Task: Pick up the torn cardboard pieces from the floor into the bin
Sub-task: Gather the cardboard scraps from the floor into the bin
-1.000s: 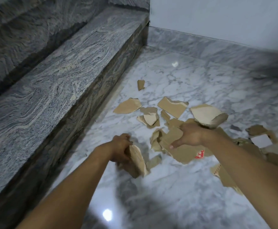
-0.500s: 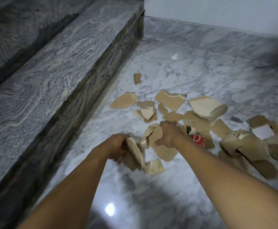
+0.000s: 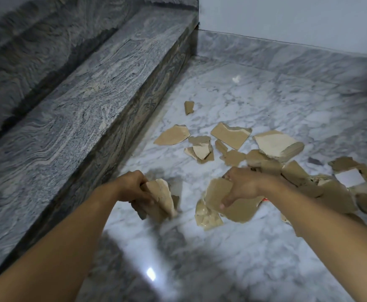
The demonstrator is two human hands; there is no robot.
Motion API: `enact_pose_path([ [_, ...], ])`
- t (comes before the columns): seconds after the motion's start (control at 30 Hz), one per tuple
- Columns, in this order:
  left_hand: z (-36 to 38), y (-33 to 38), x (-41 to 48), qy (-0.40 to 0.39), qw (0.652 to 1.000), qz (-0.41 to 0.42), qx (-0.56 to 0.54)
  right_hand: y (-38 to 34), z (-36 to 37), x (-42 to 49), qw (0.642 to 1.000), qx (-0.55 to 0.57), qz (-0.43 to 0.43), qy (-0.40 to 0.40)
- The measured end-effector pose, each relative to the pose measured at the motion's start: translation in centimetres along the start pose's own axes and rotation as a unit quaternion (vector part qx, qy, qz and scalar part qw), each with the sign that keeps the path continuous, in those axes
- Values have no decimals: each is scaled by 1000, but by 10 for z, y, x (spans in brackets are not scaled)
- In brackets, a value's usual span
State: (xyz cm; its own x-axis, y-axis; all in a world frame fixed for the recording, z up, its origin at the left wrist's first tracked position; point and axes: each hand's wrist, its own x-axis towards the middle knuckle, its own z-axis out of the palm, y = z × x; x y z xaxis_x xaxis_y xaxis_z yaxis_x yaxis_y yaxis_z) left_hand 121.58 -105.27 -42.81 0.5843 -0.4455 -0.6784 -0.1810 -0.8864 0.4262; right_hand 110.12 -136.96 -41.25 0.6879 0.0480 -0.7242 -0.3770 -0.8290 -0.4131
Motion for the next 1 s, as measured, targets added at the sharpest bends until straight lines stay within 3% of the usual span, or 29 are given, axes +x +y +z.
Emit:
enact_pose_path([
  [0.1,12,6,-4,-17,995,-18,93,-19,23,0,997,-63,-31,-36],
  [0.3,59,7,14,18,977,115,177,-14,82,24,979,-161,-123,8],
  [0.47,65,10,18,49,960,170,217,-12,85,33,979,-162,-119,16],
  [0.77,66,27,32,21,962,115,245,-21,86,38,972,-196,-129,14],
  [1.0,67,27,31,-16,984,88,152,-20,86,29,975,-185,-120,23],
])
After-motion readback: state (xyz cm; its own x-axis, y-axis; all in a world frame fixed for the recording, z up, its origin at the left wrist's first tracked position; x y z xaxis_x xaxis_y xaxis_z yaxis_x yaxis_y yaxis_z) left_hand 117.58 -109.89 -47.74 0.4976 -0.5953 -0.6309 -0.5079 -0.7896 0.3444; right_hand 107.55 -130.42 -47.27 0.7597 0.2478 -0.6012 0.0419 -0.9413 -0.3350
